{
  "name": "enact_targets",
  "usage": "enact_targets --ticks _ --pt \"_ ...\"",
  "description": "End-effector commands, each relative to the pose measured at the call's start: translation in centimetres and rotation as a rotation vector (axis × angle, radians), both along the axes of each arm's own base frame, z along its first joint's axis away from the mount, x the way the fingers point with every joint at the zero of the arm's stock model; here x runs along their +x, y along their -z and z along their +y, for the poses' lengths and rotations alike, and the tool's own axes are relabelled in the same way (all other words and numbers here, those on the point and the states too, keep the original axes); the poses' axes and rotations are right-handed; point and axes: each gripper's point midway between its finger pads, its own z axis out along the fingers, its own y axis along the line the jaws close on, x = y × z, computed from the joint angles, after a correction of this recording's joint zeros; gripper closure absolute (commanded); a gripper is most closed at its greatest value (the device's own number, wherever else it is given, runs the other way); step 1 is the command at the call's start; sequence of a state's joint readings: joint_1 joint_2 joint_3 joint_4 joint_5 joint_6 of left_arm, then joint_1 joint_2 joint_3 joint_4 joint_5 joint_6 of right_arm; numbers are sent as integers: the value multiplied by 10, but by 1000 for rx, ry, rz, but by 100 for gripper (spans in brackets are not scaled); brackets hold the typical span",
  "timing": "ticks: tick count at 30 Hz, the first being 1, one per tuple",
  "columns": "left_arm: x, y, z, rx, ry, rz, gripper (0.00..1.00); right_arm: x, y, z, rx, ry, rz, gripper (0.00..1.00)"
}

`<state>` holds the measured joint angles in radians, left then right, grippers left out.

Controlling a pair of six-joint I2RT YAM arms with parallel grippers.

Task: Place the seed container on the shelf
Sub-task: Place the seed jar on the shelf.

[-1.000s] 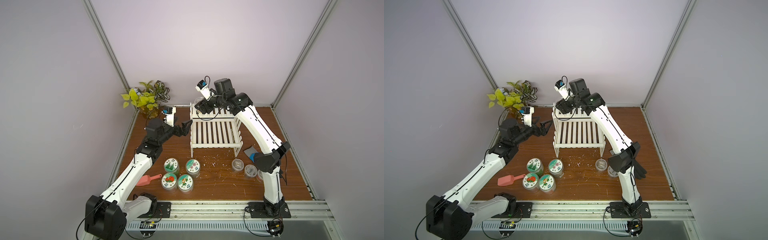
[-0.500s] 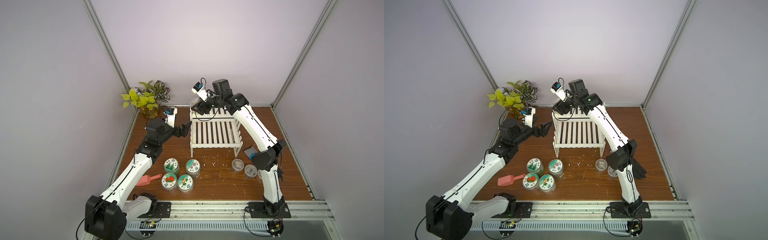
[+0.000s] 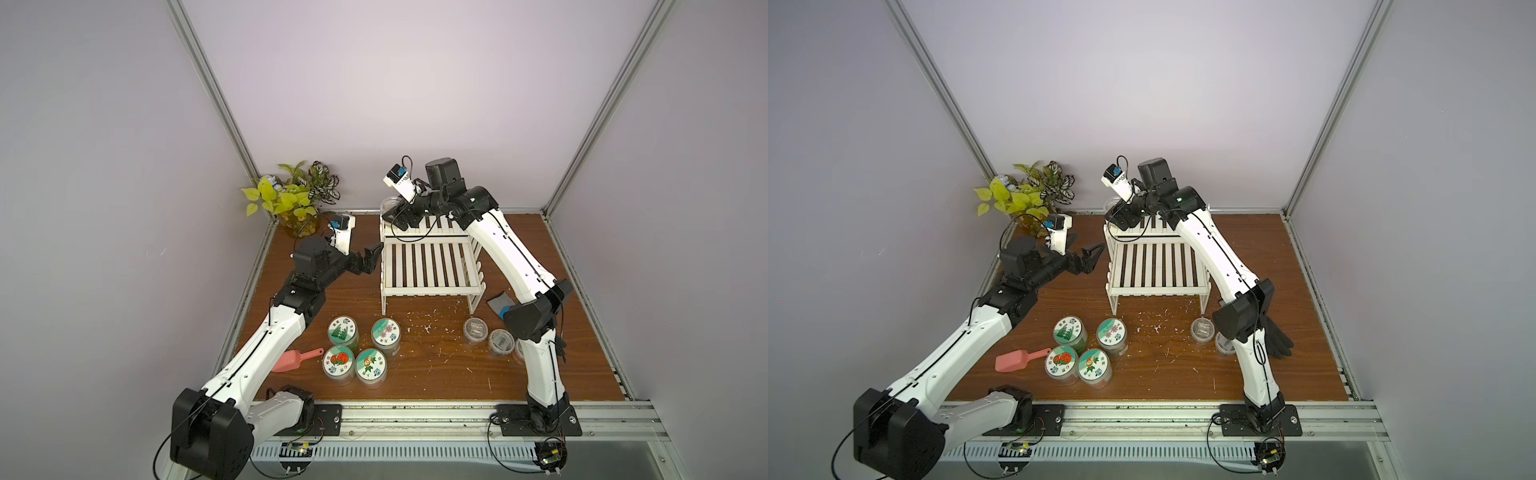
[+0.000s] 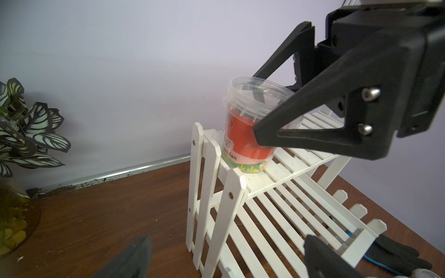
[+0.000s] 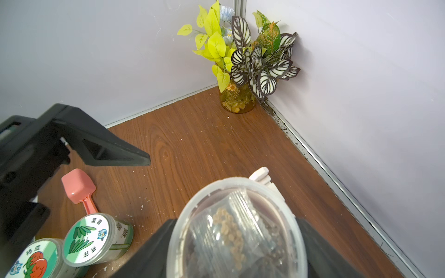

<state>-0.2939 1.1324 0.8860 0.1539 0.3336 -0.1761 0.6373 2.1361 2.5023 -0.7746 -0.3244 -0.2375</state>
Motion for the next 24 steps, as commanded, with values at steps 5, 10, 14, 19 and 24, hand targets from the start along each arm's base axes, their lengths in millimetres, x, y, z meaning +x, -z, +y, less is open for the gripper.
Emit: enact_targets --ticks 5,10,14,19,24 --pt "1 -20 -1 -36 14 -42 0 -9 -37 -5 64 -15 -61 12" --pt "0 -21 -3 -44 26 -44 0 -9 -41 -9 63 5 -69 9" --pt "-1 -20 -5 -49 38 -34 0 -11 -43 -11 66 12 -66 8" --pt "-4 -21 -7 -58 55 -30 0 -14 -51 -13 82 17 -70 6" --pt "-5 -19 -8 -60 63 -18 0 -19 -64 -17 110 24 -82 4"
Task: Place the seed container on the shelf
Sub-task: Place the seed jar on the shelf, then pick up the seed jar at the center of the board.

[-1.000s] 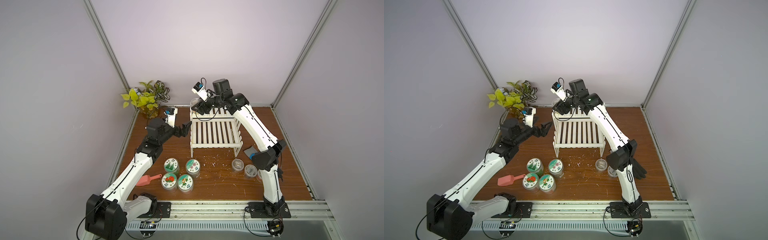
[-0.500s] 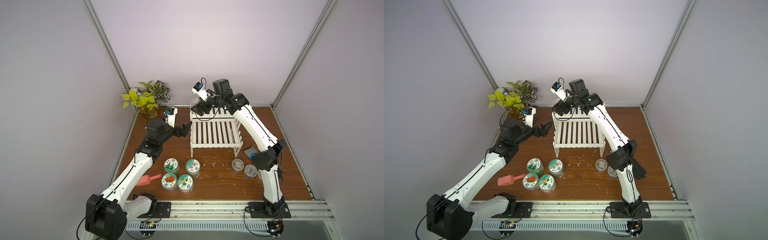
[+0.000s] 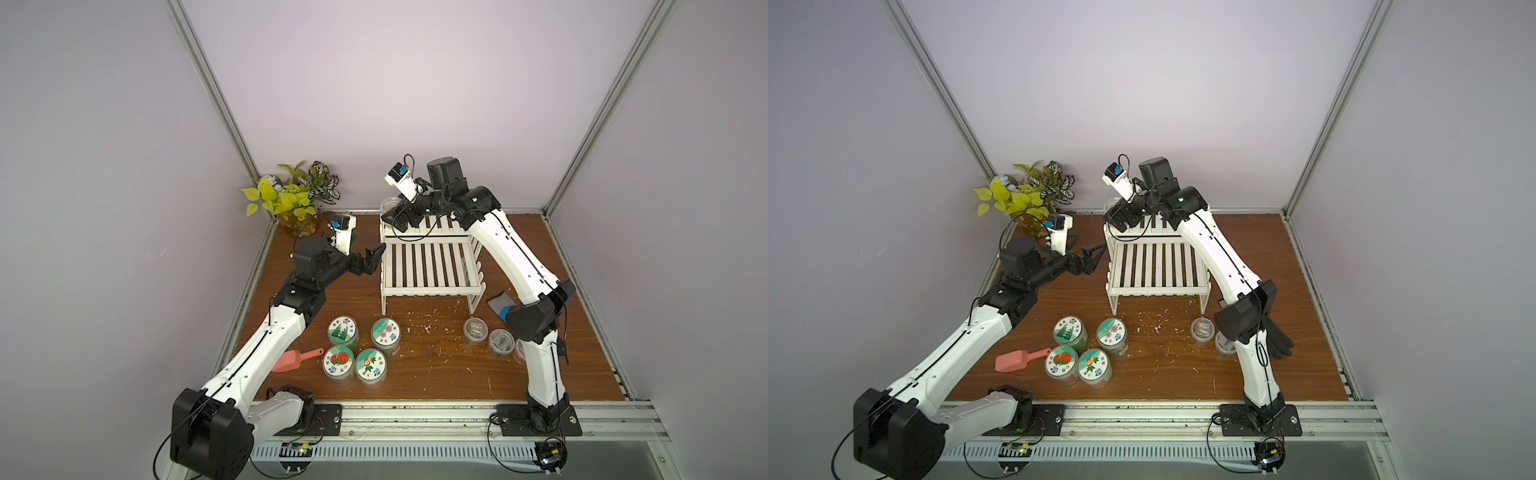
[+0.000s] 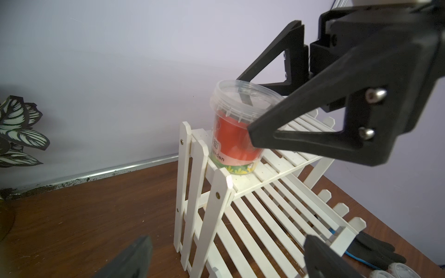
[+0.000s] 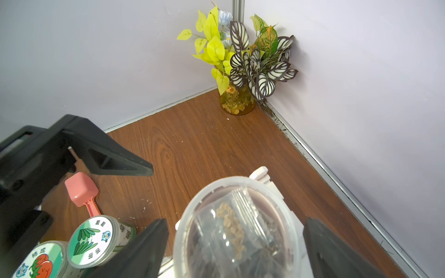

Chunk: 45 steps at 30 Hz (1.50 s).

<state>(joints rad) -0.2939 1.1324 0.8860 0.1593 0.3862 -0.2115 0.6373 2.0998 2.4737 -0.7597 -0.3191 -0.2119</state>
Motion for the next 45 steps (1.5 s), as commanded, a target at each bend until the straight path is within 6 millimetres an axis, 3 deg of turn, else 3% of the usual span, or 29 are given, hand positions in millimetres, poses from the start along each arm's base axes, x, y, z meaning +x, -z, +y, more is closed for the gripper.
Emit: enact_targets --ticks 1,22,28,32,40,45 --pt "0 -16 -1 -20 19 -31 0 -16 -55 -14 91 11 -84 4" --pt "-13 -15 -6 -25 66 -12 0 -27 -67 -34 119 87 -78 4" --pt "-39 1 -11 -34 121 -33 0 -42 -68 -55 155 144 -92 3" --pt "-67 3 -23 -69 187 -78 0 -63 -65 -74 210 176 -109 2" --pt "-98 25 -49 -97 281 -71 0 -106 -37 -130 290 317 -92 2" --pt "-108 30 -53 -124 310 -65 0 -121 8 -164 253 447 -24 1"
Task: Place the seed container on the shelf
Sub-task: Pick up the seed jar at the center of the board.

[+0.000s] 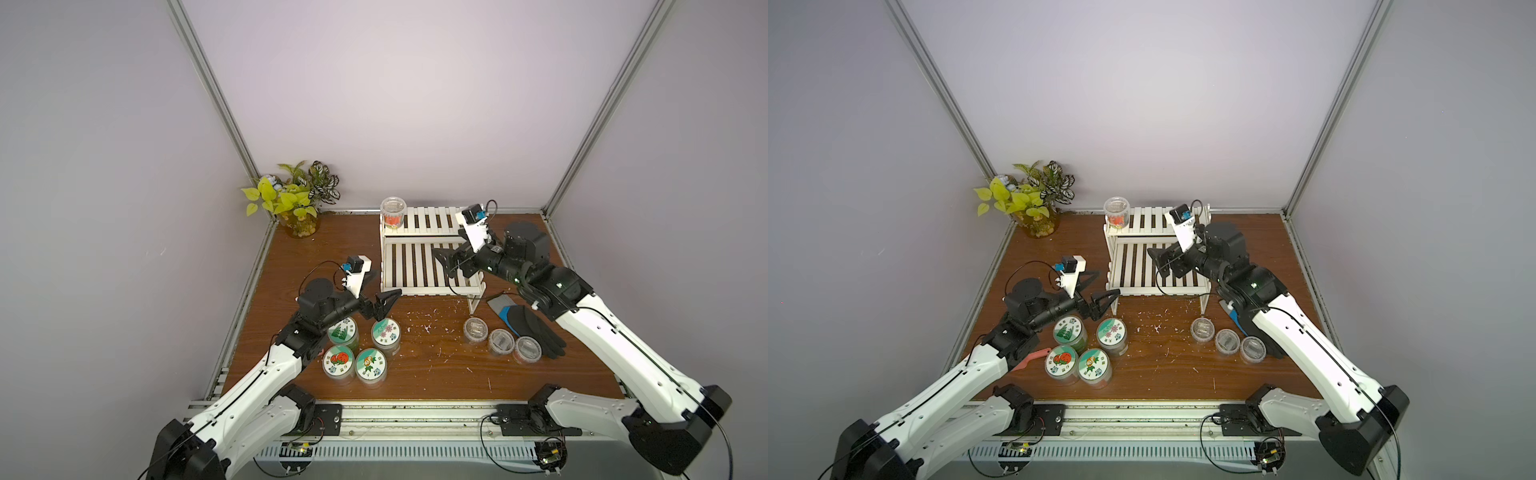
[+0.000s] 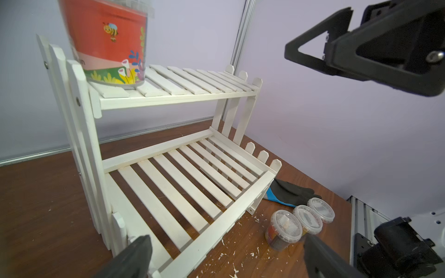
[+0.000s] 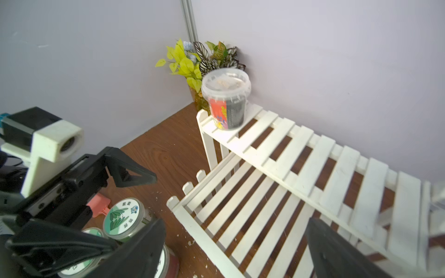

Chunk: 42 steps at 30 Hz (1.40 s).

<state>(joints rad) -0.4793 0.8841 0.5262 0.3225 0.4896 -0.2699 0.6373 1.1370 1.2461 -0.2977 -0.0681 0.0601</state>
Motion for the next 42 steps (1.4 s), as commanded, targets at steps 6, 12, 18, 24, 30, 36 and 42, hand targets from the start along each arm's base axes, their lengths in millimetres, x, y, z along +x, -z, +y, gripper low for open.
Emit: enact_targets --ticks 6,12,18,24,30,36,42 --pt "-19 -17 -6 -70 51 -51 0 -13 67 -44 6 205 162 1" --pt "-19 -11 -16 -61 77 -31 0 -31 103 -74 12 323 248 1" --pt "-28 -7 -61 -19 123 -42 0 -39 135 -94 3 434 335 1" --pt "-33 -3 -91 -29 160 -35 0 -42 147 -106 -8 485 338 1" --pt "-38 5 -117 -6 204 -17 0 -55 146 -99 135 389 252 1" --pt "-44 23 -143 40 228 11 0 -58 175 -126 39 557 366 8" --pt "-41 35 -157 39 243 42 0 -64 199 -140 51 650 430 18"
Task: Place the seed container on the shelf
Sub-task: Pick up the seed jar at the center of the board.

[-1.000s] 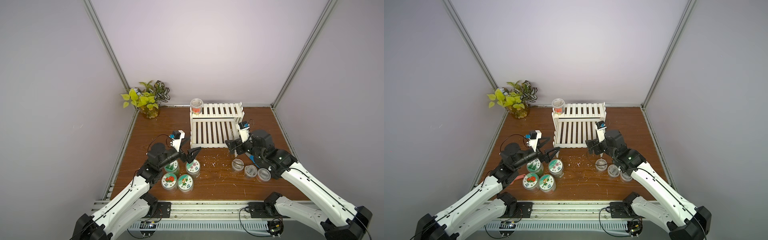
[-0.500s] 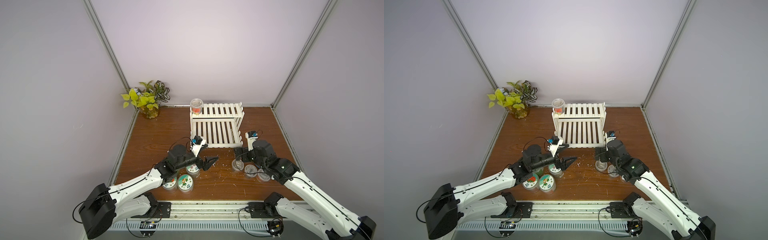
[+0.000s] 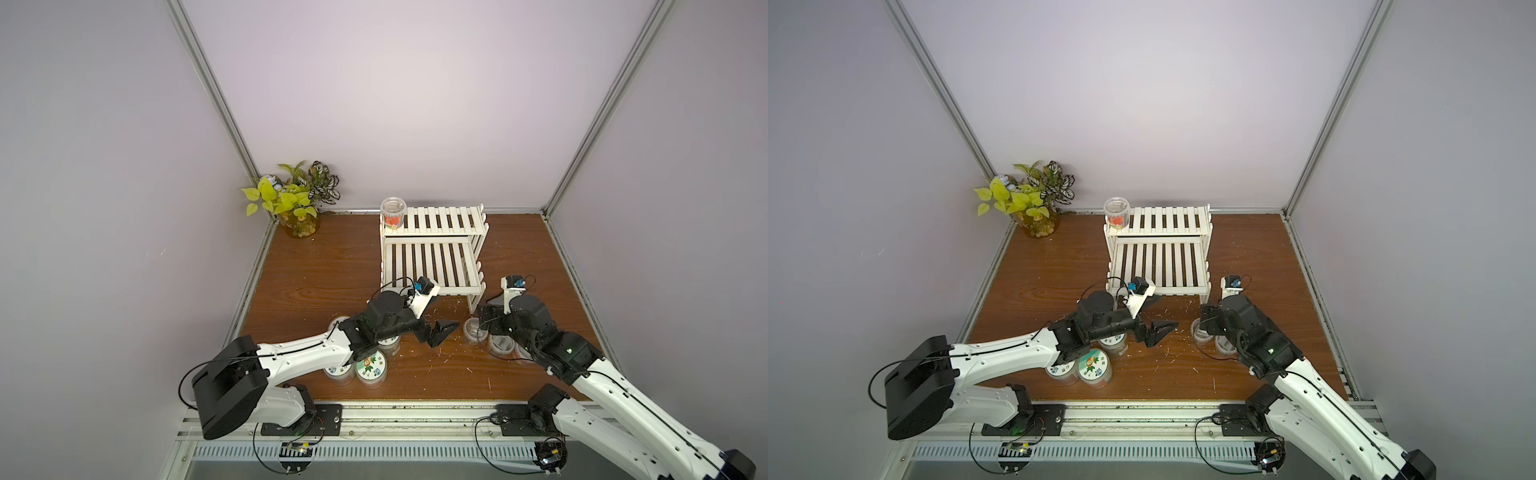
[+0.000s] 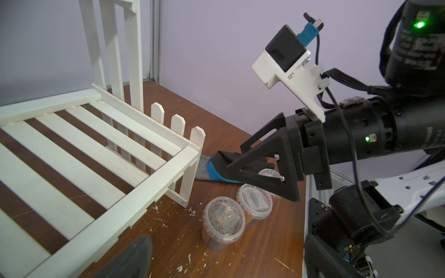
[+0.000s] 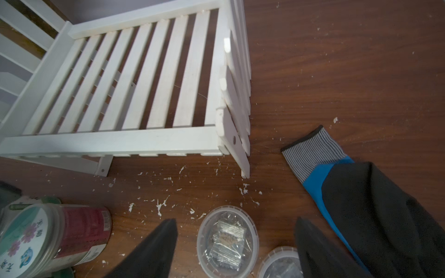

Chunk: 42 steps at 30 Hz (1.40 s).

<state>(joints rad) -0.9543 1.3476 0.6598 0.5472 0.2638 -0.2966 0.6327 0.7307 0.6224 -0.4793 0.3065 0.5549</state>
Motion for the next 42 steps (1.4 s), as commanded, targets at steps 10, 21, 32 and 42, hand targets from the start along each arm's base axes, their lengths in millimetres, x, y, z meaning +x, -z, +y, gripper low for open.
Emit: enact_targets --ticks 10,21,32,42 --pt "15 13 -6 43 -59 -10 0 3 40 24 -48 -94 165 22" --pt "22 20 4 98 -114 -30 0 8 46 19 -115 -92 170 18" --pt "19 21 8 79 -117 -27 0 7 54 16 -164 -103 193 16" --pt "18 20 15 85 -136 -50 0 6 64 24 -164 -142 224 18"
